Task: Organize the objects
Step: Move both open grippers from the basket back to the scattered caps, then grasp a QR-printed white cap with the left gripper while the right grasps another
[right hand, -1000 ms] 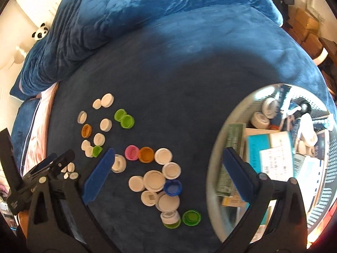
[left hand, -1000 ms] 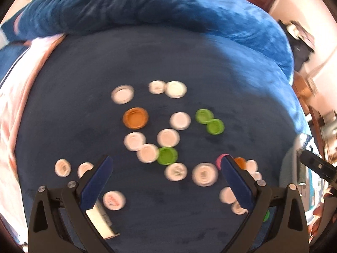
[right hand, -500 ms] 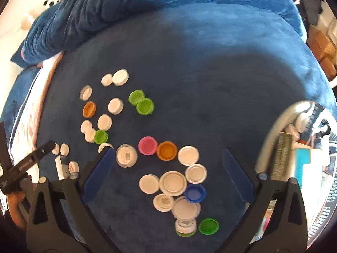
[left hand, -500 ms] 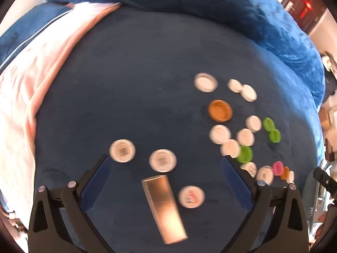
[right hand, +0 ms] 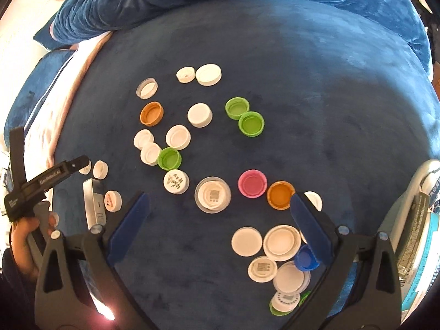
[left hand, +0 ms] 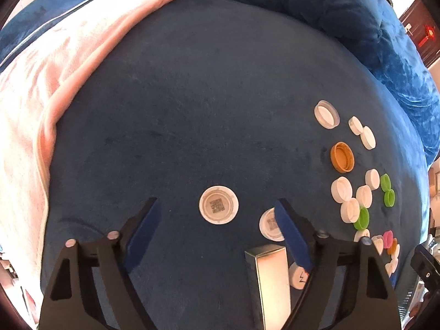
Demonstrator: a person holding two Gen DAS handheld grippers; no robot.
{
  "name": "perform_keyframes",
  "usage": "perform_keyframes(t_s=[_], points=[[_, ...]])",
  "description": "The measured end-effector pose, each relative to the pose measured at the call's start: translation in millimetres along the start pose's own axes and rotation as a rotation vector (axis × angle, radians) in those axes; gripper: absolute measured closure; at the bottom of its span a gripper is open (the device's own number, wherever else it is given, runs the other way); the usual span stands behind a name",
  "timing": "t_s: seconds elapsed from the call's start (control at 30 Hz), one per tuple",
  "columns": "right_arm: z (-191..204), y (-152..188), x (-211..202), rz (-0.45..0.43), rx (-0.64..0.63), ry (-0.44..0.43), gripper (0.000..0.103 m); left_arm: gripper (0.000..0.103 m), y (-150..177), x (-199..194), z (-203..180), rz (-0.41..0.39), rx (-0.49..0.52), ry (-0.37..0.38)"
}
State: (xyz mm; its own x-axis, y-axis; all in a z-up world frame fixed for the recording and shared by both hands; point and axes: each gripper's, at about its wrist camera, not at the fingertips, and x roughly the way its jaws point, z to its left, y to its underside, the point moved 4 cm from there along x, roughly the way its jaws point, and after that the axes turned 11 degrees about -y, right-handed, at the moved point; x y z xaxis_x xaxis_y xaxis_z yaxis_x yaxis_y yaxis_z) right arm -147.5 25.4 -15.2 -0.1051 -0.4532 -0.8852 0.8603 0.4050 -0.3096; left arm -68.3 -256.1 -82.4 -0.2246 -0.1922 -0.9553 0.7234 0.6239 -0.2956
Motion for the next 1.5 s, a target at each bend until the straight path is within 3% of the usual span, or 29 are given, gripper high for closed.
perform_keyframes(t_s=[0.07, 0.1, 0.17, 0.4, 0.63, 0.93, 1.13, 1.17, 1.27, 1.33, 1.47, 1.5], points=[[3, 0, 2, 0.005, -0.007, -0.005, 0.000, 0.031, 1, 3, -3, 0.008, 0.010, 0.006], [4, 1, 3, 0.008, -0.012, -0.005, 0.000, 0.051, 3, 4, -5, 0.012, 0.022, 0.009], [9, 1, 8, 0.017, -0.023, -0.003, 0.000, 0.071, 4, 6, -6, 0.023, 0.041, 0.007], [48, -1, 37, 0.059, -0.102, -0.056, 0.000, 0.071, 2, -6, 7, 0.006, 0.018, 0.026], [119, -10, 79, 0.079, -0.227, -0.123, 0.001, 0.071, 6, -16, 24, -0.008, -0.013, 0.028], [140, -14, 130, 0.121, -0.148, -0.139, 0.004, 0.071, -3, -14, 49, -0.005, -0.088, 0.048], [157, -14, 143, 0.122, -0.182, -0.134, 0.021, 0.071, -5, -12, 62, 0.011, -0.129, 0.059], [160, -13, 145, 0.131, -0.200, -0.126, 0.030, 0.071, -5, -11, 62, 0.014, -0.127, 0.060], [161, -8, 148, 0.148, -0.262, -0.076, 0.072, 0.068, -4, -11, 59, 0.021, -0.117, 0.070], [155, -9, 143, 0.137, -0.239, -0.106, 0.072, 0.062, -4, -12, 55, 0.017, -0.107, 0.080], [134, -12, 128, 0.109, -0.190, -0.111, 0.072, 0.039, -4, -14, 37, 0.012, -0.067, 0.113], [130, -13, 126, 0.106, -0.182, -0.108, 0.072, 0.038, -3, -14, 30, 0.012, -0.052, 0.120]])
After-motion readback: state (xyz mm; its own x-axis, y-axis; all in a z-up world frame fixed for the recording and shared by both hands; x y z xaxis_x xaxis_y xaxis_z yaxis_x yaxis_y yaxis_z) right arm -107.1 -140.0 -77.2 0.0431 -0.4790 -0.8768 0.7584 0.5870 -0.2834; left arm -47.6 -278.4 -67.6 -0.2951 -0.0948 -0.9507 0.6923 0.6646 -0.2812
